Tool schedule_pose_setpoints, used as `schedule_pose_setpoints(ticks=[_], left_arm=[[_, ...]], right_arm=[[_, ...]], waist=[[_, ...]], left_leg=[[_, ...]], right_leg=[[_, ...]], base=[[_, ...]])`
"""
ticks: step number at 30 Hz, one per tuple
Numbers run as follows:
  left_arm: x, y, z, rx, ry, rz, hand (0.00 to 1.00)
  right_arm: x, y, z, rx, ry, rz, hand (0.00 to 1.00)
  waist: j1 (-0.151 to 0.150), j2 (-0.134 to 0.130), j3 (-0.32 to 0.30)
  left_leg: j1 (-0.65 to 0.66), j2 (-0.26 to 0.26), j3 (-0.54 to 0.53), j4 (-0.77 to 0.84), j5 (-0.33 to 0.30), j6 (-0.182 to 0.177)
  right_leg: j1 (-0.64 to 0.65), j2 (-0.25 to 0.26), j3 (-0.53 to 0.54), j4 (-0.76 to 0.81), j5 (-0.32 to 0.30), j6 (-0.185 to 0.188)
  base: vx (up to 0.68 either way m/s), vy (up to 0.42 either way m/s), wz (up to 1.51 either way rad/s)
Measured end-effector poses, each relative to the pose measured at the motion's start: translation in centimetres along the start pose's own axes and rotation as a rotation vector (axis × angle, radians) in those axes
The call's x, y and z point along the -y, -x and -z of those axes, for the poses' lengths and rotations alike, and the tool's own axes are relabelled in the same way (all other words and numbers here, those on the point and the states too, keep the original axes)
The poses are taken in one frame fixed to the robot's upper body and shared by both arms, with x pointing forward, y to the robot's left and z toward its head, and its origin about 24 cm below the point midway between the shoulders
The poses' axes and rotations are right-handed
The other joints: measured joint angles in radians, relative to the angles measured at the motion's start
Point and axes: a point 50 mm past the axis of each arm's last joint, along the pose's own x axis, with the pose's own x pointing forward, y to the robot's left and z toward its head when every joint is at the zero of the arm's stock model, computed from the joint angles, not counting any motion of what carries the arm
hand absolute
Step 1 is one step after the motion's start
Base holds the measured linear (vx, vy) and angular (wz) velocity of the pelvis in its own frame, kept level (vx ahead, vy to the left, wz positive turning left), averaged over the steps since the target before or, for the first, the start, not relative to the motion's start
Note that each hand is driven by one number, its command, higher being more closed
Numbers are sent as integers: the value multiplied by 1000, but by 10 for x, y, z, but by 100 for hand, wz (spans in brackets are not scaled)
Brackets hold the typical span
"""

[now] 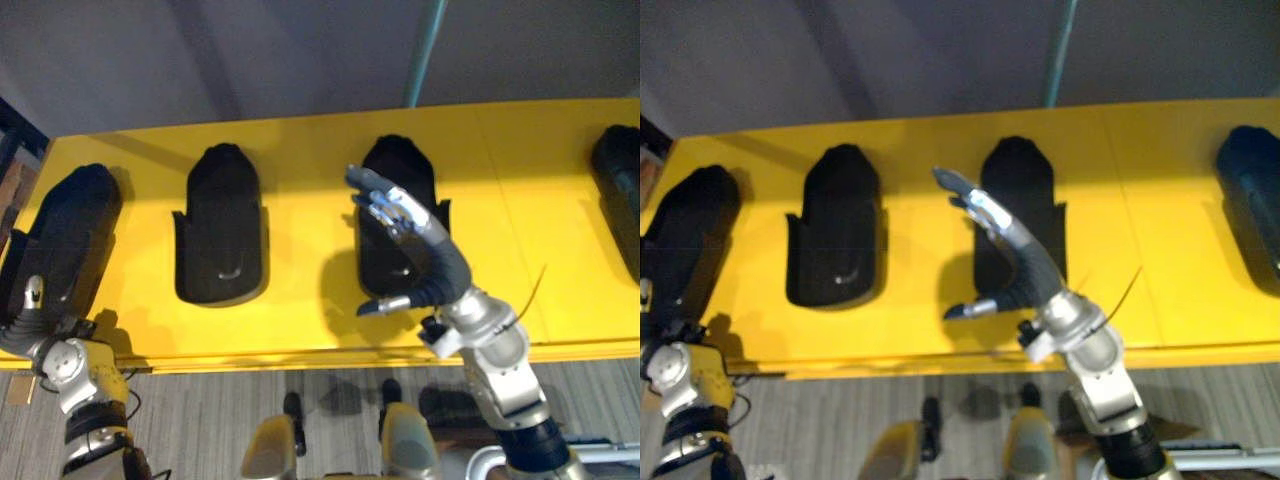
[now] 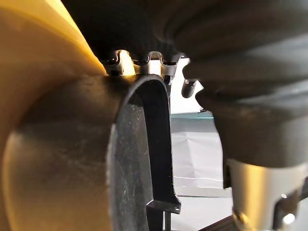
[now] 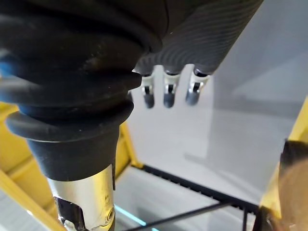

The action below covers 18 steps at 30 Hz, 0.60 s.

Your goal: Walk over and take plastic housings, then place them on the shelf

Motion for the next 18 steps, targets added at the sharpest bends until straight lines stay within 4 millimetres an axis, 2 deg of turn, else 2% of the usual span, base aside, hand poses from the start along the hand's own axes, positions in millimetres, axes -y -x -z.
schedule_pose_setpoints(ticks=[14,18], left_arm=[[8,0,-1,-4,50,-9,0],[4,0,-3,21,51,-77,0]], right_arm=[[2,-1,-2,16,-17,22,0],[6,0,-6,47,20,48,0]], waist=[[-2,0,0],[-6,0,0]], left_leg=[[3,-1,12,16,-11,4],[4,0,14,17,-11,4]], right_leg=[[1,-1,17,-8,7,8],[8,3,18,-28,20,9]], base=[[2,6,-2],[-9,2,-2]])
